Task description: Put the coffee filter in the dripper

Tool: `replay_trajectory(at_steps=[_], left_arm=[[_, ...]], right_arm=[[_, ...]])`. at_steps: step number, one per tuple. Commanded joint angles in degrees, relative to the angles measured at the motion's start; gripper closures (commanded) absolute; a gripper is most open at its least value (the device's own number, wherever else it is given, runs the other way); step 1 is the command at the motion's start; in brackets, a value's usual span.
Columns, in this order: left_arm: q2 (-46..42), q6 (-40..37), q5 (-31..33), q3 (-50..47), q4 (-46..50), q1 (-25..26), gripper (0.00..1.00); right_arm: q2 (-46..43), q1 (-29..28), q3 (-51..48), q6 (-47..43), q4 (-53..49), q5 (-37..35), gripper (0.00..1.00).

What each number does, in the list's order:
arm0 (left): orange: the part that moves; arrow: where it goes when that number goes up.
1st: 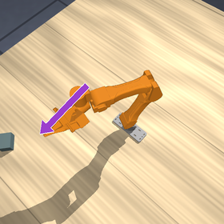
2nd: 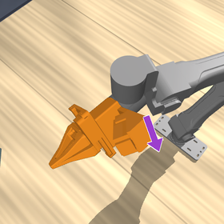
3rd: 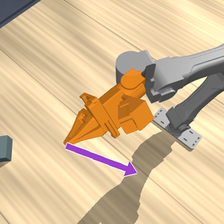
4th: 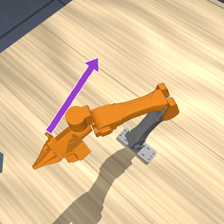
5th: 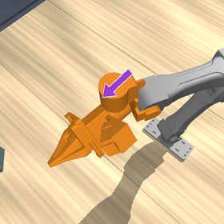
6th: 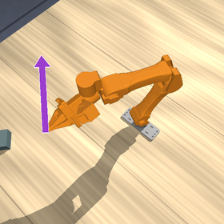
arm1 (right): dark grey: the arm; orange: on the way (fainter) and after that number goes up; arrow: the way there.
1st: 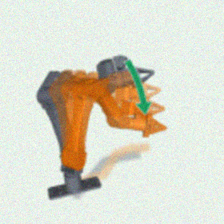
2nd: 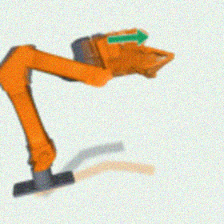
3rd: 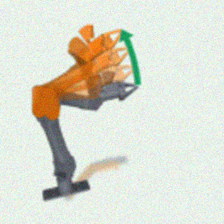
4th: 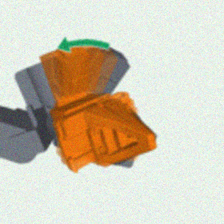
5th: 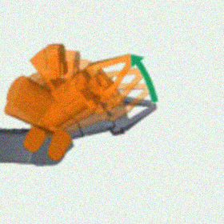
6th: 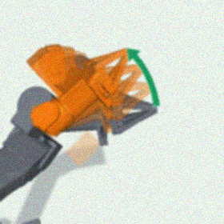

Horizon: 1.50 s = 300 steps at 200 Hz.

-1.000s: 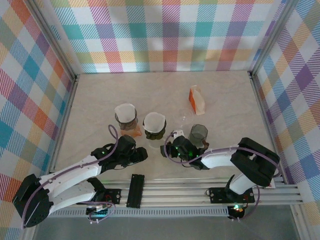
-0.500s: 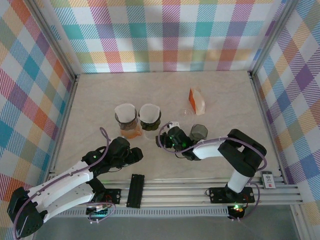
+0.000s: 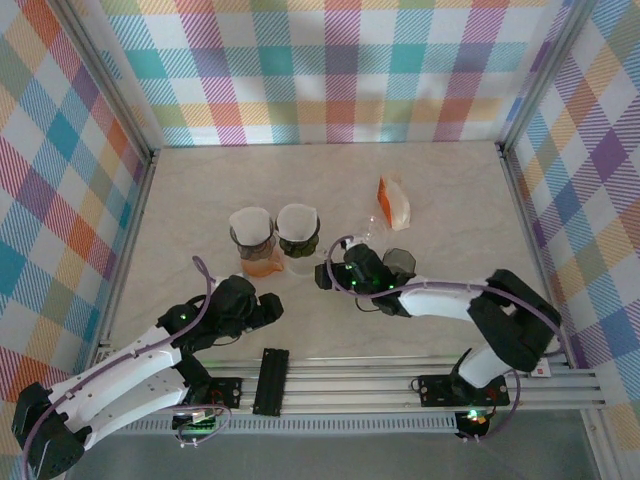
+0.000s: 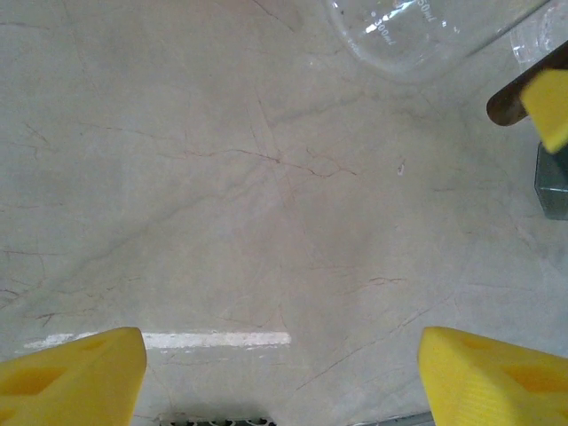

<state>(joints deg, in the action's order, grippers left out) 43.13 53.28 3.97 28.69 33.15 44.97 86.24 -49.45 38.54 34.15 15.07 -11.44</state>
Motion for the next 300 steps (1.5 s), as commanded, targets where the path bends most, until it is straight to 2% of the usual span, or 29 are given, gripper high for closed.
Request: replay_trajectory(at_steps=[1, 24, 49, 87, 106, 136, 177, 252, 300], left_arm=[[0.3, -0.7, 0.8, 2.4, 0.6, 0.4, 0.17], [1.0, -1.2, -0.3, 2.7, -2.3, 0.4, 0.15], [2.5, -2.3, -2.1, 2.8, -6.1, 0.4, 0.12], [6.8, -5.7, -5.0, 3.8, -10.6, 0.6, 0.10], [8.0, -6.8, -5.7, 4.1, -12.2, 0.9, 0.09], [9.5, -8.6, -6.2, 4.9, -12.3, 1.1, 0.09], [9.8, -9.4, -6.5, 4.3, -12.8, 1.2, 0.09], [11.6, -9.4, -6.7, 2.7, -14.9, 1.2, 0.08], [13.8, -8.7, -7.1, 2.6, -16.5, 1.3, 0.08]], right_arm=[[-5.2, -0.2, -0.2, 1.2, -8.0, 3.7, 0.11], [-11.4, -0.2, 1.2, 0.4, -16.0, 3.5, 0.11], [-16.6, 0.6, 5.8, -1.2, -29.2, -0.9, 0.10], [-20.1, 8.5, 10.6, -4.6, -39.7, -1.0, 0.10], [-18.3, 14.3, 13.7, -6.9, -43.2, 2.2, 0.10], [-10.3, 23.4, 19.3, -10.4, -46.9, 9.0, 0.10], [-4.4, 29.5, 22.6, -11.3, -48.3, 9.9, 0.11], [-9.6, 30.4, 13.9, -10.3, -47.1, 21.7, 0.12], [-11.3, 25.3, 11.8, -11.5, -47.6, 23.1, 0.15]])
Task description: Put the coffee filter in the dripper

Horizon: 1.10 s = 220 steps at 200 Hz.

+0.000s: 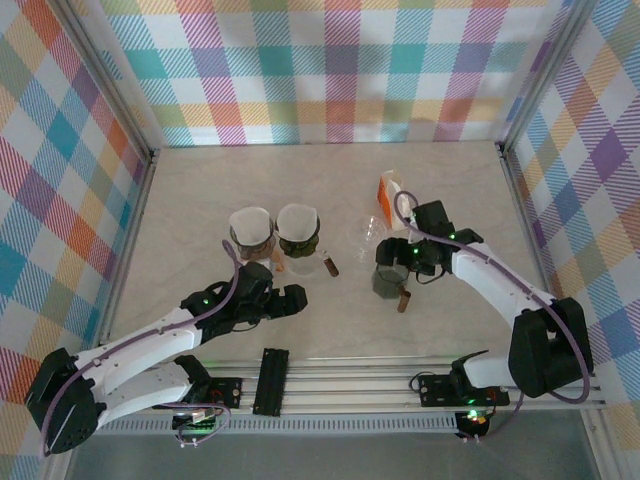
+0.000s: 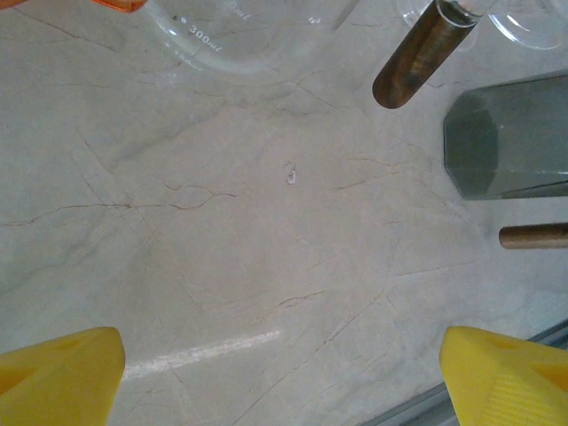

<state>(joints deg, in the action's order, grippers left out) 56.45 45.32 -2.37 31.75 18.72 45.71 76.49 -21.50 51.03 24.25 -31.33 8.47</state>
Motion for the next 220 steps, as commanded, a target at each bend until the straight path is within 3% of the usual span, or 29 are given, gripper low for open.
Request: replay_trajectory(at_steps=[1, 31, 82, 122, 154, 189, 220], left_arm=[[0.4, -0.8, -0.8, -0.5, -2.1, 0.5, 0.08], [0.4, -0.4, -0.6, -0.5, -2.0, 0.5, 0.08], [0.3, 0.1, -0.4, -0.4, -1.7, 0.5, 0.08], [0.0, 0.3, -0.3, -0.7, -1.4, 0.5, 0.08], [0.0, 0.5, -0.5, -1.0, -1.7, 0.4, 0.08], [0.3, 0.1, -1.2, -0.8, -2.2, 0.6, 0.08], [0.6, -0.1, -1.4, -0.6, -2.3, 0.6, 0.08]], right_arm=[[-1.5, -2.7, -0.7, -1.6, -1.2, 3.2, 0.15], [-2.5, -6.7, -2.5, 0.2, -1.0, 2.9, 0.17], [-1.6, -19.2, -3.7, 7.2, 2.4, -0.9, 0.19], [0.4, -24.5, -2.1, 7.4, 2.6, -1.7, 0.20], [0.8, -25.9, -1.2, 7.1, 2.2, -1.0, 0.20], [-4.0, -26.0, 0.6, 5.9, -1.5, -6.0, 0.15], [-4.6, -19.2, 3.7, 5.1, -4.4, -9.3, 0.14]])
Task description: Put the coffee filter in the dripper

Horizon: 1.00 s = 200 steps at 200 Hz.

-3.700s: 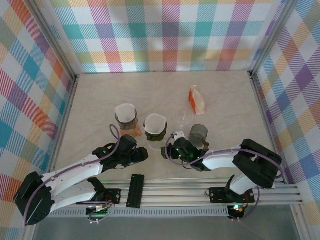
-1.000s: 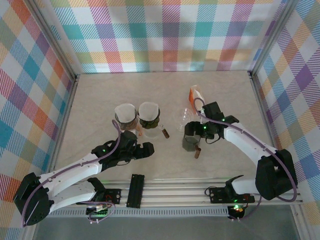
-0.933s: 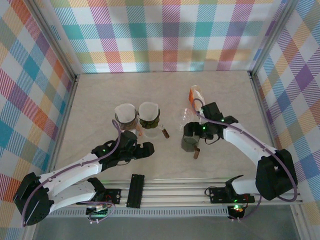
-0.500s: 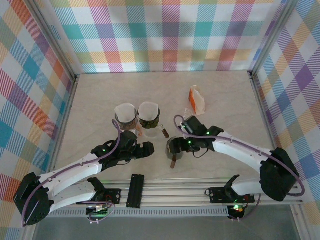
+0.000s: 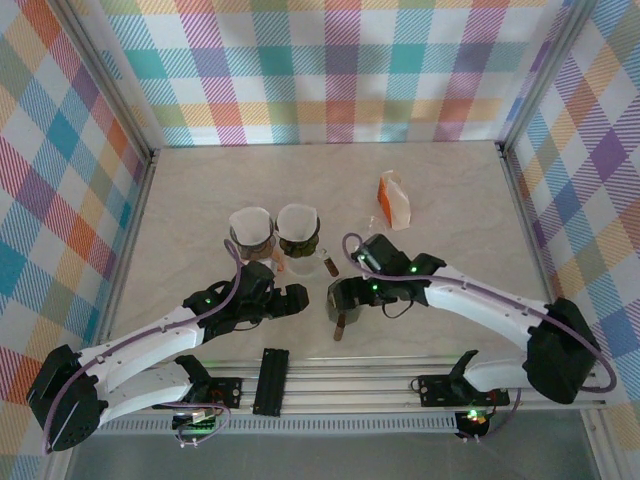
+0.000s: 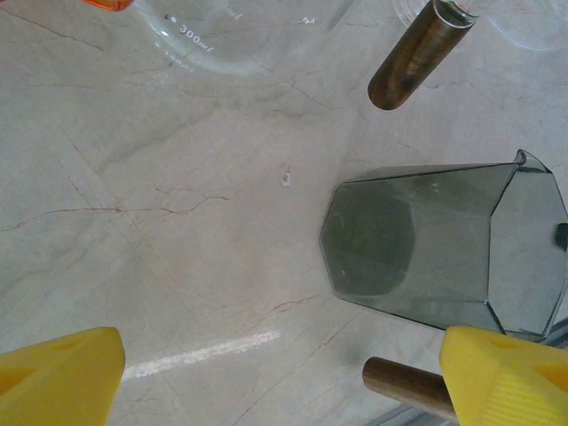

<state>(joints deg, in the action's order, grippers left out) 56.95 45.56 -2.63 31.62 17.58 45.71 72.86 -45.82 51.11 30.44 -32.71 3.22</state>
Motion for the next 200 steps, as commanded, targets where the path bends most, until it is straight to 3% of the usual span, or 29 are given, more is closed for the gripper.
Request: replay_trajectory(at_steps=[1, 34, 61, 89, 122, 200], left_arm=[[0.1, -0.4, -1.2, -0.4, -1.1, 0.6, 0.08], [-0.3, -0.3, -0.8, 0.1, -1.0, 0.7, 0.08], [-1.4, -0.3, 0.2, 0.4, 0.8, 0.7, 0.08], [-3.5, -0.2, 1.0, 0.1, 2.0, 0.8, 0.08], [-5.6, 0.0, 1.9, -0.8, 2.8, 0.8, 0.08], [-6.0, 0.0, 2.6, -1.3, 3.1, 0.9, 0.07]], right_arm=[[-1.0, 5.4, 3.7, -1.0, -3.1, -4.1, 0.14], [3.2, 18.7, 5.5, -0.6, 3.4, 0.0, 0.16], [12.2, 23.5, 11.4, -3.4, 5.0, -0.9, 0.19], [19.8, 25.5, 16.2, -5.2, 5.0, -1.1, 0.24], [25.3, 25.8, 19.1, -6.9, 4.4, -1.9, 0.35], [28.1, 25.8, 19.5, -8.2, 4.3, -2.5, 0.68]])
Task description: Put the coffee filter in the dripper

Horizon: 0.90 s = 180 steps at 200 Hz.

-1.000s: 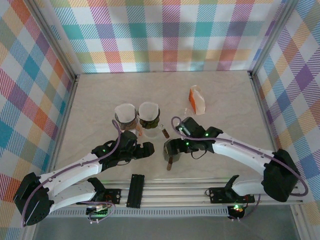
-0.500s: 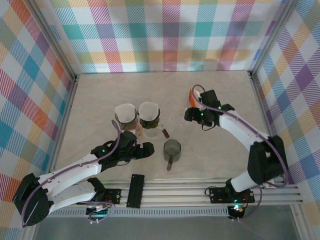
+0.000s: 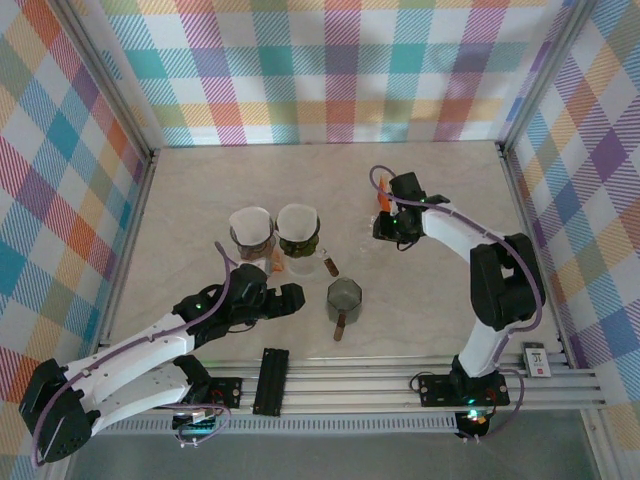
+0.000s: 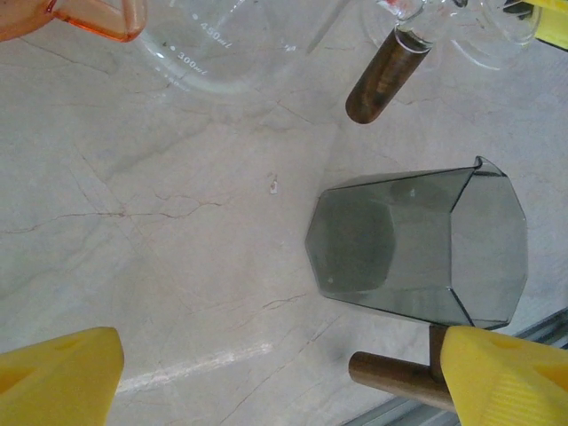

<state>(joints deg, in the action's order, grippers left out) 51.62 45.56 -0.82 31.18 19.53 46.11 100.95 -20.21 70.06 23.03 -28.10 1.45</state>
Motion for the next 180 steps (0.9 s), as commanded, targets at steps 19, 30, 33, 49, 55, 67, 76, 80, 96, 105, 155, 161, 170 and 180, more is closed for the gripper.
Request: replay_trajectory(at_steps=[19, 30, 33, 49, 55, 67, 76, 80, 96, 105, 155, 161, 170, 180], left_arm=[[-0.7, 0.0, 0.8, -0.9, 1.1, 0.5, 0.07], [-0.6, -0.1, 0.8, -0.9, 1.1, 0.4, 0.07], [-0.6, 0.0, 0.9, -0.9, 1.2, 0.4, 0.07], [-0.7, 0.0, 0.9, -0.9, 1.2, 0.5, 0.07], [-0.7, 0.1, 0.9, -0.9, 1.2, 0.4, 0.07], [-0.7, 0.1, 0.8, -0.8, 1.3, 0.4, 0.07], [-0.8, 0.2, 0.9, -0.8, 1.3, 0.4, 0.07], [-0.9, 0.2, 0.8, -0.8, 1.4, 0.4, 0.07], [-1.1, 0.2, 1.0, -0.8, 1.7, 0.4, 0.07], [-1.3, 0.4, 1.1, -0.8, 1.8, 0.5, 0.07], [-2.1, 0.3, 1.7, -0.7, 2.6, 0.4, 0.07], [-2.1, 0.2, 1.8, -0.5, 2.7, 0.4, 0.07], [-2.2, 0.2, 1.9, -0.6, 2.9, 0.4, 0.07], [-2.3, 0.2, 2.0, -0.5, 3.0, 0.4, 0.07]], right_arm=[[-1.5, 0.3, -0.7, -0.7, 0.1, -0.7, 0.75], [-2.3, 0.3, -1.5, -0.7, -0.1, -0.8, 0.78], [-2.6, 0.2, -1.7, -0.7, -0.1, -0.9, 0.79], [-4.3, 0.2, -3.2, -0.7, 0.0, -1.4, 0.83], [-4.9, 0.3, -3.6, -0.8, -0.1, -1.5, 0.85], [-6.2, 0.2, -4.6, -0.6, -0.7, -1.7, 0.88], [-7.6, 0.3, -5.5, -0.5, -0.6, -1.8, 0.91], [-8.2, 0.3, -6.0, -0.4, -0.6, -1.9, 0.91], [-11.1, 0.3, -7.6, 0.2, -1.0, -2.3, 0.96], [-13.0, 0.3, -8.4, 0.5, -1.6, -2.4, 0.97], [-25.5, 0.1, -11.3, 1.7, -7.4, 1.6, 1.00], [-27.0, 0.1, -11.2, 1.7, -8.8, 2.4, 1.00], [-29.0, -0.4, -10.7, 1.5, -11.1, 3.1, 1.00], [-31.0, -1.1, -9.6, 1.2, -14.1, 3.8, 1.00]])
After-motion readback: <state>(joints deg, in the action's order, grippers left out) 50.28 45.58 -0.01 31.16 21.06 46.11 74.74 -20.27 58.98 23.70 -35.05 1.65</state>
